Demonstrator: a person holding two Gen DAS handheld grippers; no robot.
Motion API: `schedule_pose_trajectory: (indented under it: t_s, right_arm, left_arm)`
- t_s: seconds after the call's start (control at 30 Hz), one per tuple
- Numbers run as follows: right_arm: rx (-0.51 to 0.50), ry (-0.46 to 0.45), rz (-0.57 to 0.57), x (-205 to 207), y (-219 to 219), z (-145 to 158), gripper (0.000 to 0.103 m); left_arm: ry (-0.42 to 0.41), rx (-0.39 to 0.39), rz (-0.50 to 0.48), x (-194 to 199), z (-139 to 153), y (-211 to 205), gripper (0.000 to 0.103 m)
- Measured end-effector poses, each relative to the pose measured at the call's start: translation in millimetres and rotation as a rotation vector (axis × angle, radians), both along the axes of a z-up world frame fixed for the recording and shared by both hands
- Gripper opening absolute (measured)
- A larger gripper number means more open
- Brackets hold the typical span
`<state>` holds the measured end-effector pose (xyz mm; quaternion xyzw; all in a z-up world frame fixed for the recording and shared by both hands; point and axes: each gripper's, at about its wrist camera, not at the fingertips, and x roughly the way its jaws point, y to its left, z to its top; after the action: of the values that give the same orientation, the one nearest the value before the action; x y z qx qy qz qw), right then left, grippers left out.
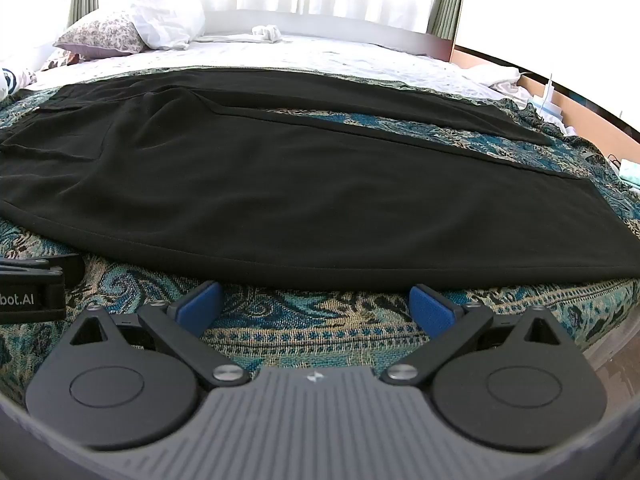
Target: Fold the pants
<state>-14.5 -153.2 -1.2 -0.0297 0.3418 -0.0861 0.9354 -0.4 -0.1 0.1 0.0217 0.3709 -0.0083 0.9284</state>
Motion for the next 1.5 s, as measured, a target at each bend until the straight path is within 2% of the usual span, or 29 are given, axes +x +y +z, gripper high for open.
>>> schedule_pose_trajectory:
  t_s: [1.5]
  right_arm:
    - [-0.002,-0.001,0.000,-1.4,-1.0,2.1,0.103]
  left_arm:
    - [0.002,-0.004,0.000,0.0,0.0,0.2,0.103]
